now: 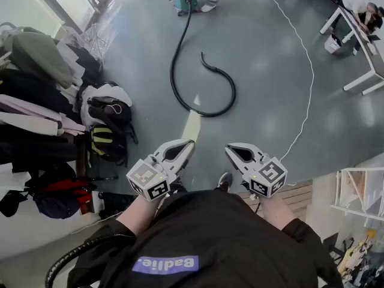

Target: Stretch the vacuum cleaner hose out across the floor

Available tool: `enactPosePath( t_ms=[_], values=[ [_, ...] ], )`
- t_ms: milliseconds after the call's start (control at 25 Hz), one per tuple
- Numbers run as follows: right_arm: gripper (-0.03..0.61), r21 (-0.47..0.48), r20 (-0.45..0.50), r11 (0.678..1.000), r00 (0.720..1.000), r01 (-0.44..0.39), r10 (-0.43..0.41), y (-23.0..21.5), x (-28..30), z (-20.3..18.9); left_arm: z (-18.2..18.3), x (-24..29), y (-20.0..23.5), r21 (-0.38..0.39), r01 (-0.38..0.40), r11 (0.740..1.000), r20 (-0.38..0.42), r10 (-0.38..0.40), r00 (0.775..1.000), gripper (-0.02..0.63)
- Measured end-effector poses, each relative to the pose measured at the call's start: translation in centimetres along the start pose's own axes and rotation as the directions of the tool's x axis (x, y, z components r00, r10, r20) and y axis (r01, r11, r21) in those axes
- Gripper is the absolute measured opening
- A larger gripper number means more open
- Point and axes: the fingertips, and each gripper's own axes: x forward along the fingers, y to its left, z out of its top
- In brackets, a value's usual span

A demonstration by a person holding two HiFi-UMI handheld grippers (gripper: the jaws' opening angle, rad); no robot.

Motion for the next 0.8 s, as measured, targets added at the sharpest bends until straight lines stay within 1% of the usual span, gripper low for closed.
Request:
enactPosePath(
  t_ms=[320, 560, 800],
  values=[
    [0.005, 0.004, -0.006, 1.000, 1.000, 0.006, -0.006, -1.0, 0.3, -0.2, -0.2, 0.8, 0.4, -0.006, 0.004, 1.000, -0.001, -0.004, 1.000, -0.002],
    [0.005, 0.022, 0.025, 0.999, 0.999, -0.023, 0.023, -0.8, 1.3, 0.5, 0.1, 0.6, 1.4, -0.015, 0.001, 1.000, -0.001, -0.001, 1.000, -0.002],
    [0.005, 0.021, 0.013, 1.000, 1.000, -0.020, 0.019, -0.5, 3.2, 1.3, 0.6, -0.4, 3.1, -0.015, 0.004, 1.000, 0.003, -0.004, 1.000, -0.002]
  ],
)
